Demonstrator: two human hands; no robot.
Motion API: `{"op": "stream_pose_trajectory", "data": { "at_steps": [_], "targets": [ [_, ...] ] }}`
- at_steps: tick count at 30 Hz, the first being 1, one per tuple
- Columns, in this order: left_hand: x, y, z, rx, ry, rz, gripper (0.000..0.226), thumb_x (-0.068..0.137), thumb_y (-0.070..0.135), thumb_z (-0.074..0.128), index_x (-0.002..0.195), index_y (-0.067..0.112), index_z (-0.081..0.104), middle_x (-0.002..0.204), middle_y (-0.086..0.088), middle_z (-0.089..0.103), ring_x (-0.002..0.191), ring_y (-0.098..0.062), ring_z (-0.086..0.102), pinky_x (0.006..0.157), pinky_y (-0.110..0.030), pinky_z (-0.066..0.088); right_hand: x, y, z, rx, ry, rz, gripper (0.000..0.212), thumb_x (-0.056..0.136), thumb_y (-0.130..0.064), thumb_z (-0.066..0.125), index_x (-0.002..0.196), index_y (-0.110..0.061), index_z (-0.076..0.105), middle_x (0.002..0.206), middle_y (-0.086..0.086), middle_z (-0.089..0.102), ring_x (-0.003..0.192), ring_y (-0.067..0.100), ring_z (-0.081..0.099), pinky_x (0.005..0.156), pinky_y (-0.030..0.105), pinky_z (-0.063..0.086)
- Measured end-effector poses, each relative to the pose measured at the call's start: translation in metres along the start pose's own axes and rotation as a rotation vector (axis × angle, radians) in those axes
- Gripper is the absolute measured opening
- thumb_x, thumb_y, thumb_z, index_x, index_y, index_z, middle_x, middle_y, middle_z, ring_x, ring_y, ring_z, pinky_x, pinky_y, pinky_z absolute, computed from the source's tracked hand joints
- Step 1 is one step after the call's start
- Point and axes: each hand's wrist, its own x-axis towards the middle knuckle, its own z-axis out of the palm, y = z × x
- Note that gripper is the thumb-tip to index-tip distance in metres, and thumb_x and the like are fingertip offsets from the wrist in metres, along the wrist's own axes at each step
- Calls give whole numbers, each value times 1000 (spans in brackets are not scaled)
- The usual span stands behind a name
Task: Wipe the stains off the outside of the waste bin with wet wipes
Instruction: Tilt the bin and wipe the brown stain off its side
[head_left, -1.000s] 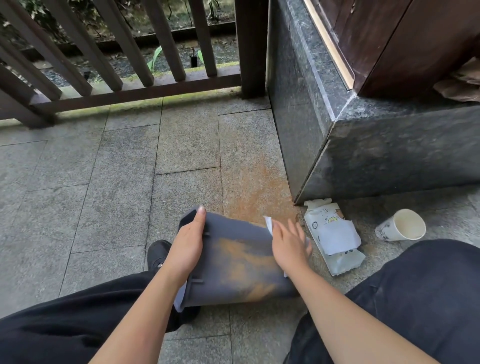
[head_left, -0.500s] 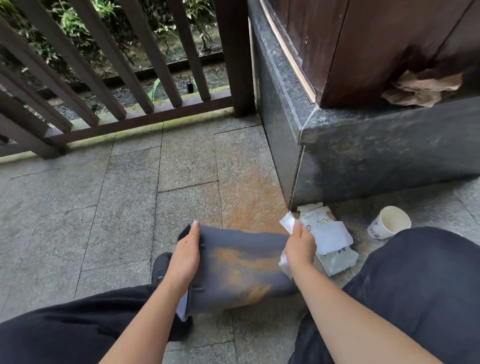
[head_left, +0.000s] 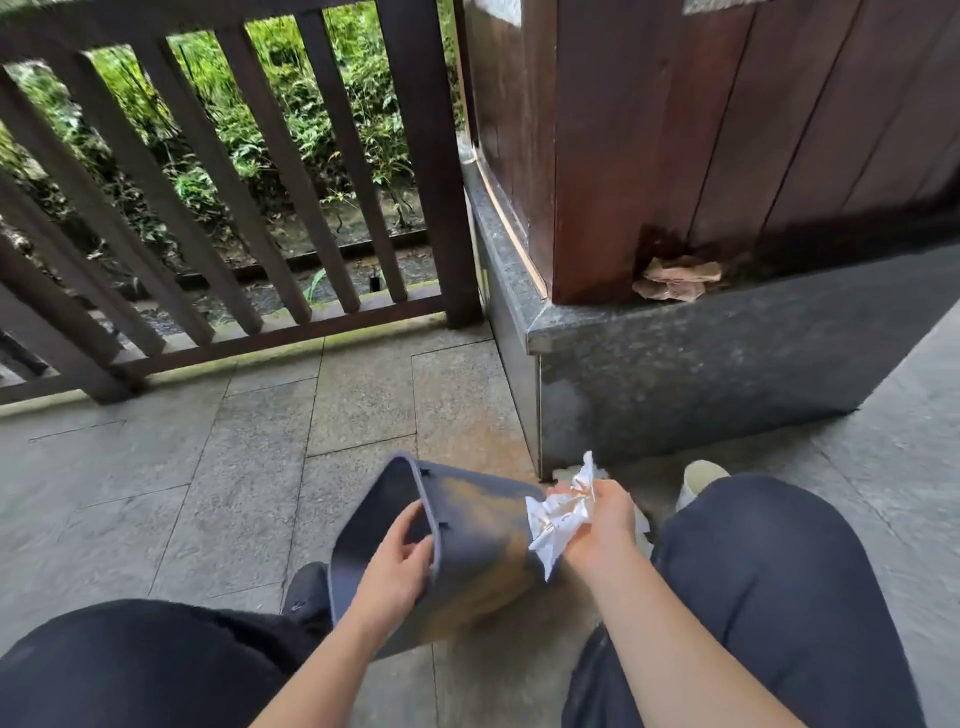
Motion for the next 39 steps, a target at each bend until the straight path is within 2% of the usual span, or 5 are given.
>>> {"op": "stream_pose_trajectory", "data": {
  "at_steps": [7,15,22,30,39],
  "targets": [
    [7,-34,18,632,-270,-246,91,85,72,50,157,29,13,128,7,60,109,-12,59,88,-22,41,-7,10,-6,-161,180,-17,31,97,-32,52,119,-11,53,112,13,59,102,33,59,86,41,51],
    [59,-42,11,463,33,-186,58,96,57,47,144,26,44,135,2,59,121,-19,54,90,-27,36,46,12,18,-955,233,-404,33,104,-29,35,126,-22,59,98,-6,59,86,14,52,65,30,38],
    [88,24,38,52,-54,-133,31,94,63,42,110,40,56,105,7,71,91,-8,69,81,-42,59,56,23,20,-1093,234,-540,44,104,-22,31,143,-27,50,139,2,56,118,22,53,89,30,41],
    [130,88,74,155,86,-172,83,89,71,40,136,3,48,133,-19,59,117,-34,59,100,-43,47,30,58,33,-1484,-101,-813,41,93,-22,35,129,-34,51,118,-3,67,109,23,61,81,34,49],
    [113,52,12,239,187,-169,46,103,46,35,118,10,58,115,-12,64,105,-27,60,88,-37,45,21,84,39,-1586,-417,-692,51,95,-23,33,142,-35,49,137,-12,59,129,9,52,111,34,42]
  ]
}}
